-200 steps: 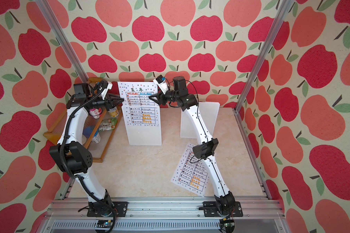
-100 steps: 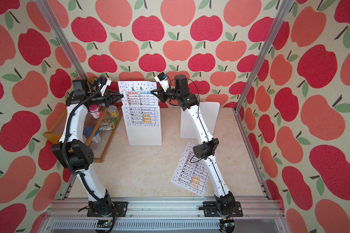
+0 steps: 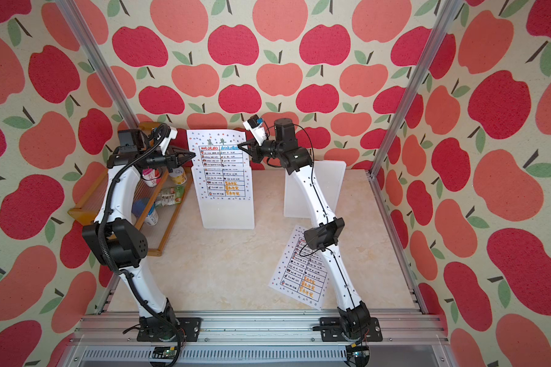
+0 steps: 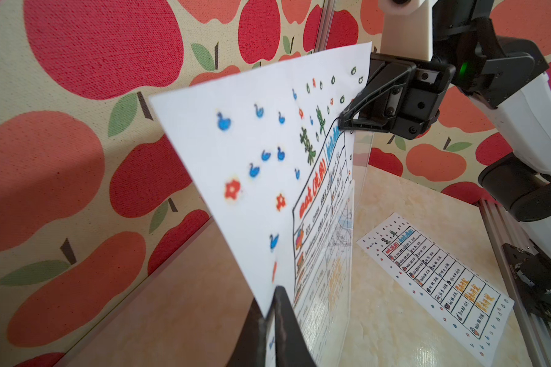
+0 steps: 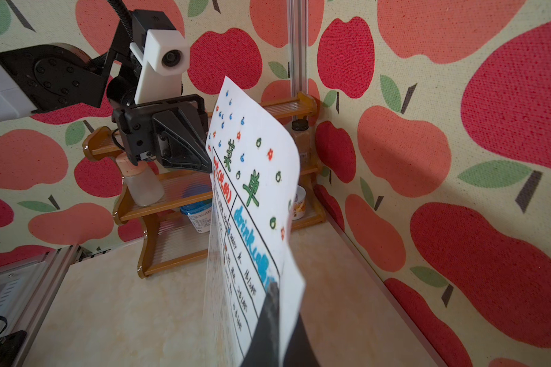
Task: Insert the menus into the narrow rack
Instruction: Insert the menu into the narrow rack.
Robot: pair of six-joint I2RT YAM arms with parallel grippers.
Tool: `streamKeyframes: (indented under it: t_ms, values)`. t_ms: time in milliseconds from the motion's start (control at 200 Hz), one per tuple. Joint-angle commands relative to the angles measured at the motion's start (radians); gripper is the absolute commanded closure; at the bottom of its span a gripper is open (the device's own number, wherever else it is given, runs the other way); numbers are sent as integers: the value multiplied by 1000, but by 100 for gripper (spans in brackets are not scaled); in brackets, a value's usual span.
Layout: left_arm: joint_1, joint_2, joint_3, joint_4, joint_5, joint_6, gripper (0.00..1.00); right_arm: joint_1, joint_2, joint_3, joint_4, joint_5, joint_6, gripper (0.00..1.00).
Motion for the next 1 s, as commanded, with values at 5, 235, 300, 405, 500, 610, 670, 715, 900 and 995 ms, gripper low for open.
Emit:
streamKeyframes:
  t_ms: [5,235,300,405,500,610,670,715,900,995]
  values:
    - [9,-26,-46,-8,37,32,90,4,25,51,-67,-19,-20,99]
    - [14,-62,-119,16,32,34,90,15,23,51,-117,-19,-40,100]
    - [16,-70,-131,17,31,34,89,17,24,51,-133,-16,-47,100]
    - [17,-85,-148,18,29,38,84,27,27,51,-170,-8,-66,100]
    - [18,-95,-153,19,28,41,82,33,31,51,-197,-3,-80,100]
    - [17,-93,-136,19,36,36,79,36,32,51,-192,9,-85,100]
    - [18,-87,-114,14,43,32,79,35,27,52,-179,12,-82,98]
    - [16,-83,-97,9,44,31,79,34,22,51,-169,12,-80,91]
    - [6,-53,-20,-17,43,33,77,31,11,51,-120,24,-77,68]
    - [-2,-30,32,-31,52,34,77,28,14,51,-96,21,-68,65]
